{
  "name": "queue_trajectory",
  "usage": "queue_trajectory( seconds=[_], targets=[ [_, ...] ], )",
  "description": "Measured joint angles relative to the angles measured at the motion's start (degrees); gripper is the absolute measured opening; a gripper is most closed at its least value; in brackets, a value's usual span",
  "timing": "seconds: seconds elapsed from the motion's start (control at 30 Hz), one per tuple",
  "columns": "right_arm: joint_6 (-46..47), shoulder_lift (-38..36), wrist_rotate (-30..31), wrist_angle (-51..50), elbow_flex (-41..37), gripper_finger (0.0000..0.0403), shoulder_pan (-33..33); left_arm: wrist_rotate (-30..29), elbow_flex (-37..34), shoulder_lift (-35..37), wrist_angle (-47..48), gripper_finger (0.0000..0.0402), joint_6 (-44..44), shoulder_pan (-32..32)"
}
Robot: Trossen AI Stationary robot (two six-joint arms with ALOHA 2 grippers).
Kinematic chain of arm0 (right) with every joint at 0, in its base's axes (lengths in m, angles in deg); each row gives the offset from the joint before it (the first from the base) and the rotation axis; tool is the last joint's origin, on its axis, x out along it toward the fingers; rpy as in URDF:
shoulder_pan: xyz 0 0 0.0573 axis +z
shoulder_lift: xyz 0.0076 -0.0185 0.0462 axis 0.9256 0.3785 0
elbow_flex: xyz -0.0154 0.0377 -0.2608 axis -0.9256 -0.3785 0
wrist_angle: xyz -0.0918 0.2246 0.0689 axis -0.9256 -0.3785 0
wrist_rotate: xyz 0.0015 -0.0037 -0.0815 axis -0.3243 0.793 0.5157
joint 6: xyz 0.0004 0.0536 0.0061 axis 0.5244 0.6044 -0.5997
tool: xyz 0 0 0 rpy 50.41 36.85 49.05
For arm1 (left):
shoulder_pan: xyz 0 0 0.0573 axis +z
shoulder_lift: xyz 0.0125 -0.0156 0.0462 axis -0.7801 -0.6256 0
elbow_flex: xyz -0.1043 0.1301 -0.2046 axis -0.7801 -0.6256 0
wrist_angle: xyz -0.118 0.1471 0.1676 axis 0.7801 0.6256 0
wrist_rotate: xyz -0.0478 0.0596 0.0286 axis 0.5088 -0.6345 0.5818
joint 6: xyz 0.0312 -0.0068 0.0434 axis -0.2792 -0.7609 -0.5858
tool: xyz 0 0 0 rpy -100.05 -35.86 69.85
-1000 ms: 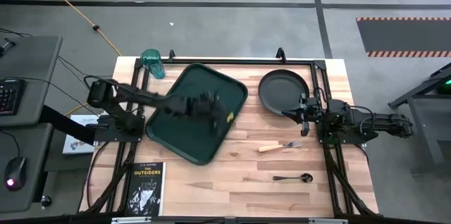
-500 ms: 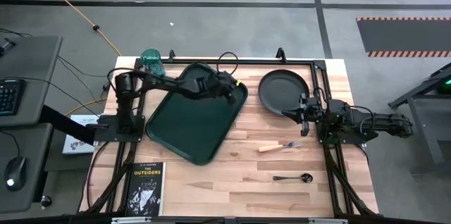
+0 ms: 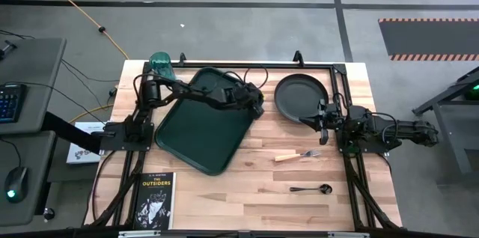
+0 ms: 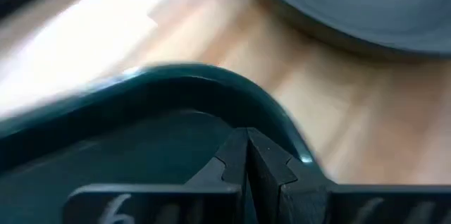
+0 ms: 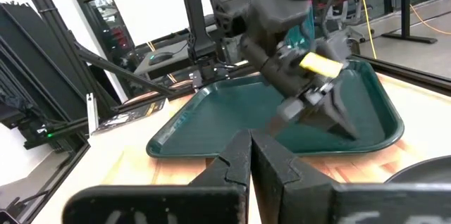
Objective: Pick and place plate/cup/fork/spoon on tray
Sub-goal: Move the black tray to the middle left of the table
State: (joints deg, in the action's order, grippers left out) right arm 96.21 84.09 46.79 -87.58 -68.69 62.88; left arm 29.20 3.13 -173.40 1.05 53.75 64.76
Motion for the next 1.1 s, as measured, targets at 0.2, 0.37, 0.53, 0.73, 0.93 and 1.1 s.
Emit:
queue_trajectory(
  seconds=[0.2, 0.37, 0.53, 0.73, 0.93, 1.1],
  targets=[
    [0.0, 0.0, 0.0, 0.0, 0.0, 0.0000, 0.0, 0.7, 0.0, -1.3, -0.1, 0.0000, 1.2, -1.5],
    [0.0, 0.0, 0.0, 0.0, 0.0, 0.0000, 0.0, 2.8, -0.1, -1.3, -0.1, 0.0000, 1.1, -3.4],
    [0.0, 0.0, 0.0, 0.0, 0.0, 0.0000, 0.0, 6.6, 0.0, -1.3, 1.4, 0.0000, 0.5, -6.7],
    [0.0, 0.0, 0.0, 0.0, 0.0, 0.0000, 0.0, 7.7, 0.0, -1.1, 3.0, 0.0000, 0.5, -11.8],
    [0.0, 0.0, 0.0, 0.0, 0.0, 0.0000, 0.0, 11.7, 0.0, -1.1, 2.5, 0.0000, -0.6, -16.7],
    [0.0, 0.0, 0.0, 0.0, 0.0, 0.0000, 0.0, 24.4, -0.1, -1.3, 0.8, 0.0000, -0.6, -18.3]
  ],
)
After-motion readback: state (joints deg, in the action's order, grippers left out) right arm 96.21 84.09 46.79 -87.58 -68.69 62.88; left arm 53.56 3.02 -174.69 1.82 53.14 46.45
